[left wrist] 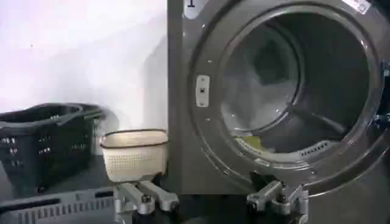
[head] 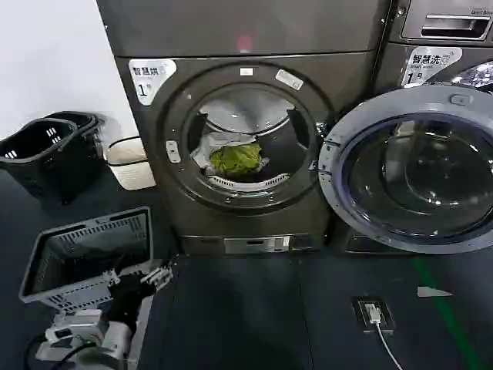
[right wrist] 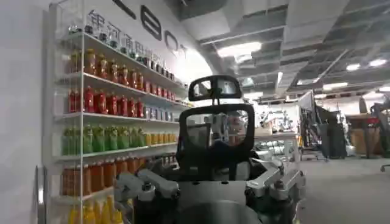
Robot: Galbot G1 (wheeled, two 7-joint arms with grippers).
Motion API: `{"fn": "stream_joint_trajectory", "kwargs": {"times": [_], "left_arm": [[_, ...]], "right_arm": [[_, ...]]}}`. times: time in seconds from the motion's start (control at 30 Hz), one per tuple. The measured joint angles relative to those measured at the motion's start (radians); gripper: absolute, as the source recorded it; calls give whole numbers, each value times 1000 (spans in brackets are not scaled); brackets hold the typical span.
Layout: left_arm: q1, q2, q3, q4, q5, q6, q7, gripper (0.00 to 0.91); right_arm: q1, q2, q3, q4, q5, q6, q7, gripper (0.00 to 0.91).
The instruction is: Grasp the clothes from the dryer.
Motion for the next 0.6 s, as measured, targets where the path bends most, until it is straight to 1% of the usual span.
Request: {"fn": "stream_joint_trajectory", "kwargs": {"times": [0.13, 0.33, 0.6], "left_arm": [[3, 4, -1, 2, 17, -8, 10, 907], [9, 6, 1, 1, 35, -23, 16, 907], [15, 2, 15, -4, 54, -34, 28, 907]], "right_arm": [[-1, 5, -8, 3, 4, 25, -19, 907], [-3, 5, -10, 8, 10, 54, -32, 907], [-4, 5, -13, 12, 12, 71, -47, 907]]}}
